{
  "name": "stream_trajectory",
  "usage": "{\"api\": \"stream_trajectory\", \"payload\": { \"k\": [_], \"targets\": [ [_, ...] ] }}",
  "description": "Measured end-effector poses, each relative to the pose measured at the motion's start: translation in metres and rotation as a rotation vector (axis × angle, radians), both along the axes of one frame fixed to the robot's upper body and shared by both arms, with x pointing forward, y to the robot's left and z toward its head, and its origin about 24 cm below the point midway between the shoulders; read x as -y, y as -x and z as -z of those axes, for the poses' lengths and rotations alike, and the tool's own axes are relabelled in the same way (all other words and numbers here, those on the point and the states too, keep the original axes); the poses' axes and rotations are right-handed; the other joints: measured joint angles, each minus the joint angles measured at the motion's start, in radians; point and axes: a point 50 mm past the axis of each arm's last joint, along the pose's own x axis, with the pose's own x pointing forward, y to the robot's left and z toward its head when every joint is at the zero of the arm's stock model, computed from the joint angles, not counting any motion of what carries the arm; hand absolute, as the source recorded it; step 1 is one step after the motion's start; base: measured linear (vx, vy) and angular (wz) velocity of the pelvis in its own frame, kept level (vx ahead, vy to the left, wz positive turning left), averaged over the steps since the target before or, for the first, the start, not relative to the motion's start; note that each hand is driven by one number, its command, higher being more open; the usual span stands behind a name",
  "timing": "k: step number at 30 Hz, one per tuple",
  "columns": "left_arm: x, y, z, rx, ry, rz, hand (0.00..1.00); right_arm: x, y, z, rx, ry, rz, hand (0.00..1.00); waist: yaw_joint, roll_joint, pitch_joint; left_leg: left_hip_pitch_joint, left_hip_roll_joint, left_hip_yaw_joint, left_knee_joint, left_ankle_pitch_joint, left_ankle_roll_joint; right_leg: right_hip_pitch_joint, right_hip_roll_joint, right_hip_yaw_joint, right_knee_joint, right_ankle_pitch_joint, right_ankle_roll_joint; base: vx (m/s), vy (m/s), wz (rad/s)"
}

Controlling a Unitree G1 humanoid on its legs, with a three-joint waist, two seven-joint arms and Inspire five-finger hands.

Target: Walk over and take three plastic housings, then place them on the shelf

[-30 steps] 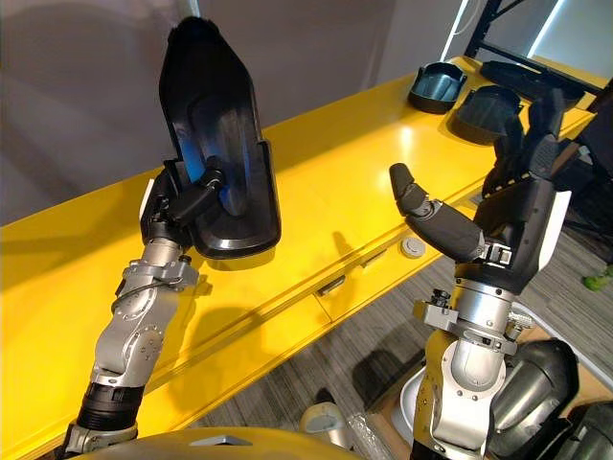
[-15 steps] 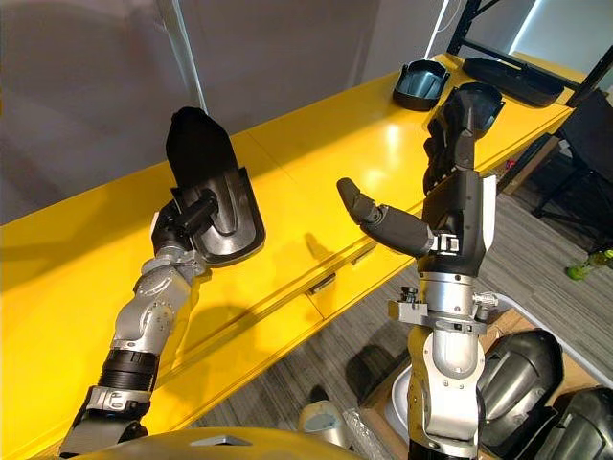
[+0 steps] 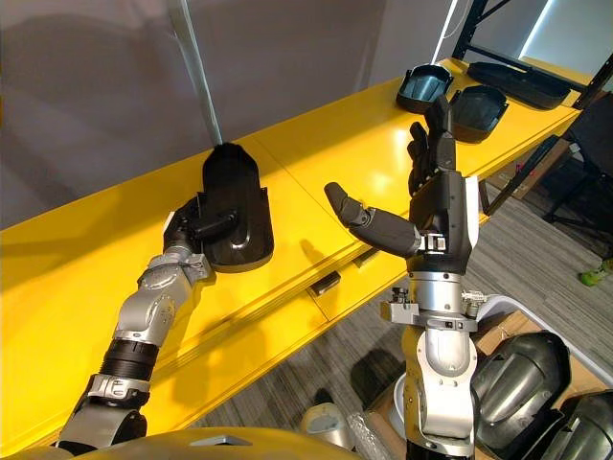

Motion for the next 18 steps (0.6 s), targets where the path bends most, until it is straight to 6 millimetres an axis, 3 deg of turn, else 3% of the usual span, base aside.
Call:
{"api": "stream_trajectory", "payload": {
  "k": [7, 13, 18],
  "targets": [
    [0.003, -0.001, 0.000, 0.001, -0.118, -0.015, 1.00, -0.006, -0.001, 0.001, -0.004, -0.004, -0.032, 1.00, -0.010, 0.000, 0.001, 0.001, 0.000, -0.006, 0.000, 0.003, 0.001, 0.004, 0.000, -0.005, -0.001, 0.000, 0.000, 0.00, -0.005, 0.02],
    [-0.007, -0.002, -0.003, 0.016, -0.302, -0.143, 1.00, -0.009, -0.002, 0.003, -0.010, -0.018, -0.049, 1.00, -0.011, -0.001, 0.009, 0.000, 0.001, -0.007, -0.001, 0.006, 0.000, 0.004, 0.000, -0.005, -0.002, -0.001, 0.001, 0.00, 0.000, 0.00],
    [-0.008, -0.001, -0.011, 0.071, -0.313, -0.193, 1.00, -0.017, -0.002, 0.005, -0.016, -0.040, -0.083, 1.00, -0.010, 0.000, 0.020, -0.002, 0.001, -0.013, 0.000, 0.007, 0.000, 0.004, 0.000, -0.010, -0.002, 0.000, -0.001, 0.01, -0.005, 0.03]
  ]
}}
